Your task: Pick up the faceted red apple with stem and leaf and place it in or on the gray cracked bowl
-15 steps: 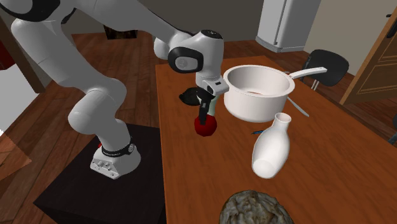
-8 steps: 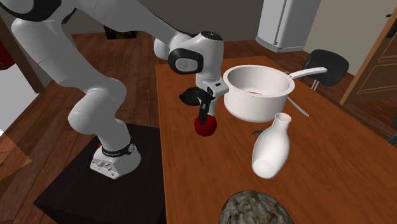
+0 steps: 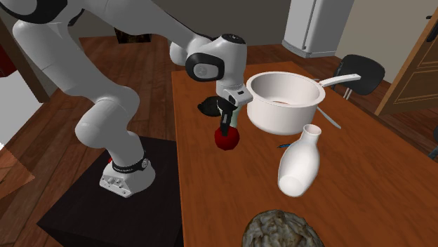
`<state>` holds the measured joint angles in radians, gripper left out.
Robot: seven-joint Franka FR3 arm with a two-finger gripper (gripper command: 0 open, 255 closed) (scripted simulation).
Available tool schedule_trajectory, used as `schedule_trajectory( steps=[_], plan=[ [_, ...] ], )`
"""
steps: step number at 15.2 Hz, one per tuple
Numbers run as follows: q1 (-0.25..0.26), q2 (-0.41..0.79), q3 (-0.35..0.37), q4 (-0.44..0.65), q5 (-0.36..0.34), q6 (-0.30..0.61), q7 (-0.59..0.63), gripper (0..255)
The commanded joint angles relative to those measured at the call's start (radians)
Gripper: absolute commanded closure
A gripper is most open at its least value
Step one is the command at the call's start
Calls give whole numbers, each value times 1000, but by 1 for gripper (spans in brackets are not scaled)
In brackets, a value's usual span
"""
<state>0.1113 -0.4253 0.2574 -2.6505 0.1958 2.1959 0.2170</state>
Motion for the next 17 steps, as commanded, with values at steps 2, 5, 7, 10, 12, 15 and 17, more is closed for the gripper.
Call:
schedule_trajectory(
  steps=[2,5,7,10,12,15,17],
  plan=[
    [0,1,0,-3,0,1,0,255],
    [0,-25,-5,20,-2,-47,1,255],
    [0,-40,-9,37,-4,-79,2,255],
    [-1,-60,-14,63,-7,-126,4,255],
    [-1,-72,-18,82,-9,-157,5,255],
    [-2,-88,-23,111,-13,-202,7,255],
    [-3,-97,-26,132,-15,-231,8,255]
  ],
)
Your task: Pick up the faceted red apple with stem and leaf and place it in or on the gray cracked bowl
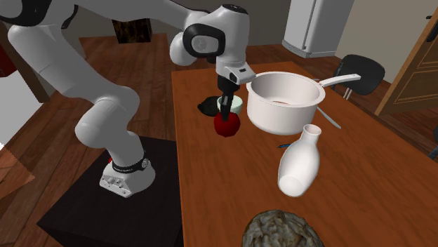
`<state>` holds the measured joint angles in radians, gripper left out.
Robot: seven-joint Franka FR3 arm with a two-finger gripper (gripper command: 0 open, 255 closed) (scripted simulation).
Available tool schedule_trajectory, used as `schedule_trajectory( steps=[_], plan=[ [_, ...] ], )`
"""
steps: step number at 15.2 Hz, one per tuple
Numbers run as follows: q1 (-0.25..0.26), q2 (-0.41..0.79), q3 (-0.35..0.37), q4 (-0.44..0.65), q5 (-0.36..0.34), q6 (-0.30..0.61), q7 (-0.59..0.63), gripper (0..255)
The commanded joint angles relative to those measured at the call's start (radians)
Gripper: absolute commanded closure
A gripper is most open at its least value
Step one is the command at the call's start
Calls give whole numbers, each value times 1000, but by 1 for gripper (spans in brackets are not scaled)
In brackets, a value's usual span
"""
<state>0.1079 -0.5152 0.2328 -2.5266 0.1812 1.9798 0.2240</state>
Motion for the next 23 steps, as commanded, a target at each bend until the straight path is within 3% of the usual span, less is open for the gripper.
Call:
schedule_trajectory(
  steps=[1,8,23],
  plan=[
    [0,-11,-3,19,-2,-30,2,255],
    [-3,-31,-13,95,-9,-126,6,255],
    [126,14,268,271,120,-198,378,255]
  ],
)
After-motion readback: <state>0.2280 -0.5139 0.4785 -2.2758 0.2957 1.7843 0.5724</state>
